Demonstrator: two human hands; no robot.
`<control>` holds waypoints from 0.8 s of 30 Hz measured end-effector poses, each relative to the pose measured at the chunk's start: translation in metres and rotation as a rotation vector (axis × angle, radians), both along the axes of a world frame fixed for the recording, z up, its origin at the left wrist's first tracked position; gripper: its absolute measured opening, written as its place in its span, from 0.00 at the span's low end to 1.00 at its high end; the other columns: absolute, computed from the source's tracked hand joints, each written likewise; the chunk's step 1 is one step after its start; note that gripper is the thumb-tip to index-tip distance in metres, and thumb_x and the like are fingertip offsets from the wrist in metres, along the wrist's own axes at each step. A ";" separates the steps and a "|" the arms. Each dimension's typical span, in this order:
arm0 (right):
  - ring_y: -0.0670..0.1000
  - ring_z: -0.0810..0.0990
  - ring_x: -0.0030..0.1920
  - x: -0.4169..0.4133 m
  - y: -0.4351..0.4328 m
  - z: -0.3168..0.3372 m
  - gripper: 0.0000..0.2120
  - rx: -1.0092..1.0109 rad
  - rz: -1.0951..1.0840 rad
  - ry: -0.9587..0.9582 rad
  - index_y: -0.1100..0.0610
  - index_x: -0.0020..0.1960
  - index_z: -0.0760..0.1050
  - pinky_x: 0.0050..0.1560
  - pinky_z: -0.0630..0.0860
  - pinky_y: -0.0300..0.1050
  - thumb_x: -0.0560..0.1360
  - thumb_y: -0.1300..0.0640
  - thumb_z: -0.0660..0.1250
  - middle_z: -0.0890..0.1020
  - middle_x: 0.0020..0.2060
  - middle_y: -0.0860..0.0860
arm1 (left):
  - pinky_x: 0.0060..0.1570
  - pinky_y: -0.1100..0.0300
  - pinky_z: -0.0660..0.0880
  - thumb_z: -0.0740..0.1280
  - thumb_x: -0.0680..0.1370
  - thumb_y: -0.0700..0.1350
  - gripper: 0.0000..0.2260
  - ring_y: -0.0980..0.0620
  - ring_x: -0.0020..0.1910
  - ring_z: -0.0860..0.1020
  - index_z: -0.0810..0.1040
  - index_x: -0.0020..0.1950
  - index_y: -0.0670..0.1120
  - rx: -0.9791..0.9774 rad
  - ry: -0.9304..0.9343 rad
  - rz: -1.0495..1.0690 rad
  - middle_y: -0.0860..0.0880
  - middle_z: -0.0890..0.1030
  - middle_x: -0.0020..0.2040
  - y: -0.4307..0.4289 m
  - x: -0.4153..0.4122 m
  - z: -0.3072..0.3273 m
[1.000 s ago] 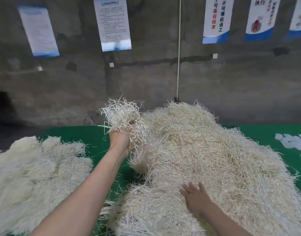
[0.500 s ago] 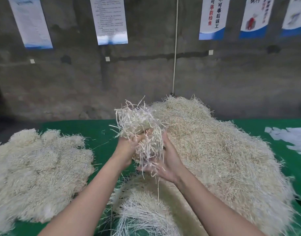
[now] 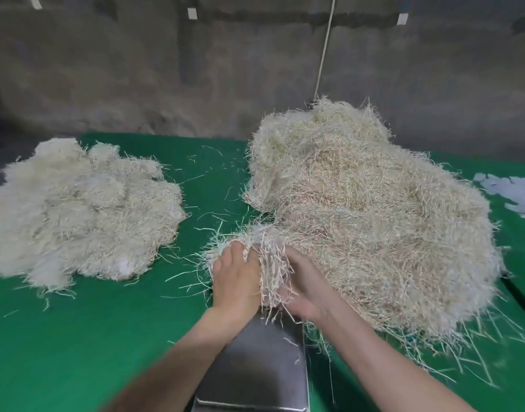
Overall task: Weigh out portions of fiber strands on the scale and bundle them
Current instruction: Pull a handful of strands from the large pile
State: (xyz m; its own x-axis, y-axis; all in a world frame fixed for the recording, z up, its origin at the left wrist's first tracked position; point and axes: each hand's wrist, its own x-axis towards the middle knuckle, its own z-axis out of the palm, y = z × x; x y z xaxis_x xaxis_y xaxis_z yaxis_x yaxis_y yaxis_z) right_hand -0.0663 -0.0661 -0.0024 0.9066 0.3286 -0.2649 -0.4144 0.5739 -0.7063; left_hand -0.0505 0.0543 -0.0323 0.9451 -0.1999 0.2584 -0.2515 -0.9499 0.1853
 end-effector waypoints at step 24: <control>0.56 0.84 0.38 -0.002 0.036 0.015 0.06 -0.167 -0.329 0.018 0.67 0.46 0.74 0.35 0.81 0.49 0.72 0.64 0.65 0.84 0.38 0.55 | 0.62 0.49 0.68 0.71 0.67 0.59 0.31 0.51 0.64 0.70 0.69 0.69 0.57 -1.430 0.310 0.054 0.53 0.70 0.69 0.098 -0.006 0.046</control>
